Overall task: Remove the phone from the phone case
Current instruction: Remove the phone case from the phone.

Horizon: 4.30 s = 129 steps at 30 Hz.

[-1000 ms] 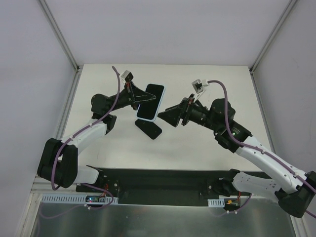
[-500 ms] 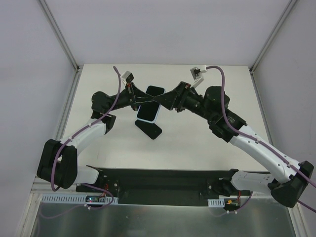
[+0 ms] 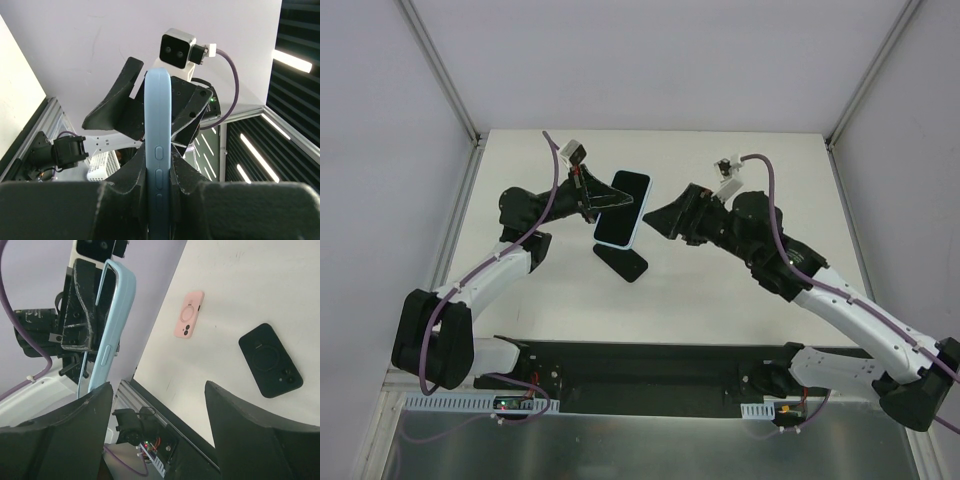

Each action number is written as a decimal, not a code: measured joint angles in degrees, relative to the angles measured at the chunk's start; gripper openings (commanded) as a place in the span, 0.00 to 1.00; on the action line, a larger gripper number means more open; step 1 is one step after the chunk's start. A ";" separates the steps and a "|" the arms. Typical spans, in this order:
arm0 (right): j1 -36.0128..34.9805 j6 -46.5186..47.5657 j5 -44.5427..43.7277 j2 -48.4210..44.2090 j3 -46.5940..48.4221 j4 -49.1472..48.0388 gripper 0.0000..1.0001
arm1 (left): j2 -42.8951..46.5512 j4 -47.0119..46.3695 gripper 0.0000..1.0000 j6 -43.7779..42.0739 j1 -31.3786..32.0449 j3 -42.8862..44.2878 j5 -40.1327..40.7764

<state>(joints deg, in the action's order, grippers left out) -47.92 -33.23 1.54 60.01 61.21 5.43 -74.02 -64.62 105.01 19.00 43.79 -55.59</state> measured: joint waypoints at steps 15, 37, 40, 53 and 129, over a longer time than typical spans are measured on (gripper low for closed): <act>-2.49 -0.22 -0.07 -0.70 -2.10 -3.02 0.69 | 0.48 -0.11 0.00 0.04 -0.37 0.07 0.00; -3.93 -2.01 1.57 5.33 1.60 -10.43 0.13 | 0.81 0.87 0.00 -0.87 -1.05 0.07 -0.37; -4.07 -3.85 1.36 5.16 1.57 -10.88 0.01 | 0.81 0.28 0.00 -1.38 -1.11 0.07 -0.22; -3.91 -5.31 4.20 4.59 -2.14 -21.29 0.01 | -0.35 -8.59 0.00 1.90 -1.53 0.04 0.74; -4.09 1.36 36.54 12.83 -0.04 -31.28 0.14 | -1.73 -10.08 0.00 10.05 -3.23 2.97 -2.25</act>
<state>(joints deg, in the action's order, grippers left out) -52.01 -31.88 38.09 72.84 61.17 -25.85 -75.75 -74.70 115.07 15.77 46.76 -57.84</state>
